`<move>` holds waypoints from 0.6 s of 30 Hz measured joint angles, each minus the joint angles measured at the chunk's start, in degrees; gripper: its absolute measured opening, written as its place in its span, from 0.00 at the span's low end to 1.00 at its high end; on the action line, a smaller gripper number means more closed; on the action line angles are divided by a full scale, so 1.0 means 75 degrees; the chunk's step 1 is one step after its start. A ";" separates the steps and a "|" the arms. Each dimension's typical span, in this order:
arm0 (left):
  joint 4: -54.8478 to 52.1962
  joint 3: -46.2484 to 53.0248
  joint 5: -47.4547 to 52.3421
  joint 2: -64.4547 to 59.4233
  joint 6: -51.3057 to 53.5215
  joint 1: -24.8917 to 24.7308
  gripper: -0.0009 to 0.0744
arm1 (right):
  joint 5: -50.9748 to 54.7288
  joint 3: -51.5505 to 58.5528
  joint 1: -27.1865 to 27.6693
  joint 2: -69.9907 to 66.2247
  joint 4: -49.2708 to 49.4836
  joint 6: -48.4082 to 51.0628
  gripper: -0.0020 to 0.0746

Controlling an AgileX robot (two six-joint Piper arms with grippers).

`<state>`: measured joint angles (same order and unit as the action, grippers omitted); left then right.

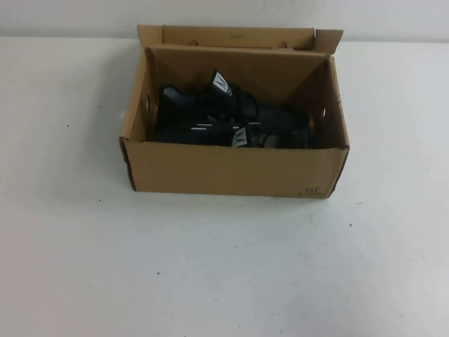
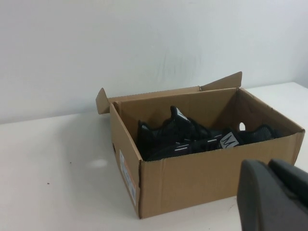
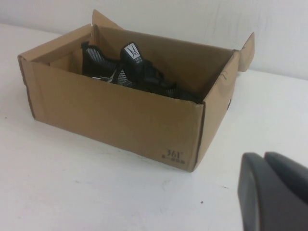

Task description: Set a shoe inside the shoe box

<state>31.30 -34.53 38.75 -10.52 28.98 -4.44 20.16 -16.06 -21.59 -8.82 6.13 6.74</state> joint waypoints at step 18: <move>-0.0048 0.0048 0.0000 0.0205 0.0000 0.0000 0.01 | 0.0000 0.0000 0.0000 0.0000 0.0000 0.0000 0.00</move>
<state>30.94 -34.17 38.75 -8.98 28.98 -4.44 20.16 -16.06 -21.59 -8.82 6.13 6.74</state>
